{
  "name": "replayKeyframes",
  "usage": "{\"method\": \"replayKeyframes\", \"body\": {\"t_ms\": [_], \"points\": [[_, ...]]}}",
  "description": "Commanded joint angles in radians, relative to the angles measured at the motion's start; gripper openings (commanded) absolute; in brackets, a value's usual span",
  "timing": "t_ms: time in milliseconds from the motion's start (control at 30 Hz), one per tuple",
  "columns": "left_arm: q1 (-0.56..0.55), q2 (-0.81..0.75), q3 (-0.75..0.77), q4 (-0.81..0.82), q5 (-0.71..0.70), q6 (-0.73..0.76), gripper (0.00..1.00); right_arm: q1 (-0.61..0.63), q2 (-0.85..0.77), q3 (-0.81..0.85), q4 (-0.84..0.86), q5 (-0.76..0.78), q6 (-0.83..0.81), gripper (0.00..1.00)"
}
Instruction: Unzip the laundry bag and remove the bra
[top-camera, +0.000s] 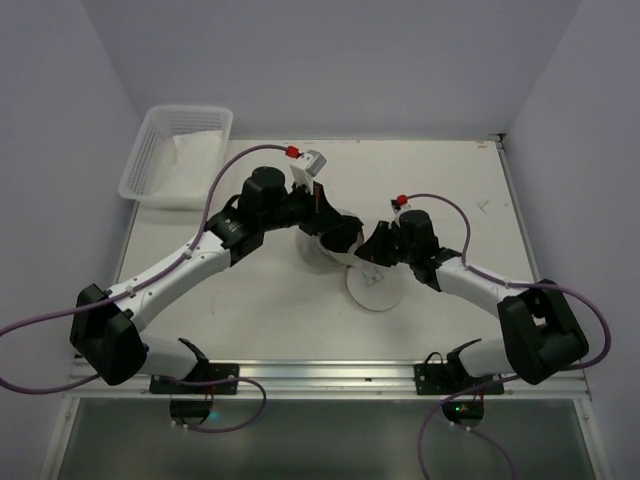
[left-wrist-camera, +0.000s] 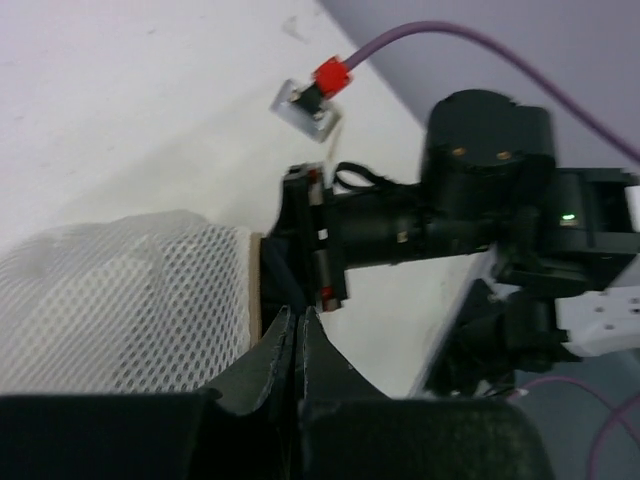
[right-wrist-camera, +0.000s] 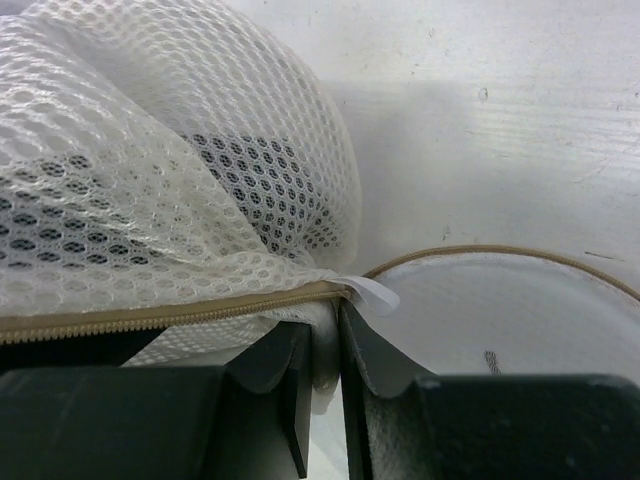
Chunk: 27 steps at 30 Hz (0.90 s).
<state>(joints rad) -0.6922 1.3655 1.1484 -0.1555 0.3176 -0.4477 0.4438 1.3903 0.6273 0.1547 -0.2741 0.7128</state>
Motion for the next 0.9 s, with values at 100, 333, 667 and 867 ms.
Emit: {"method": "replayKeyframes", "body": {"t_ms": [100,333,667,867], "points": [[0.013,0.027,0.002,0.531,0.457,-0.274,0.0,-0.004,-0.042,0.023,-0.093,0.055,-0.038,0.17],[-0.007,0.061,-0.051,0.41,0.341,-0.197,0.0,-0.004,-0.151,0.037,-0.129,0.033,-0.019,0.17],[-0.062,0.106,0.002,0.506,0.256,-0.262,0.0,0.013,-0.087,0.069,-0.185,0.065,-0.006,0.15],[-0.086,0.132,-0.038,0.721,0.238,-0.416,0.0,0.105,-0.01,0.127,-0.256,0.153,0.01,0.15]]}}
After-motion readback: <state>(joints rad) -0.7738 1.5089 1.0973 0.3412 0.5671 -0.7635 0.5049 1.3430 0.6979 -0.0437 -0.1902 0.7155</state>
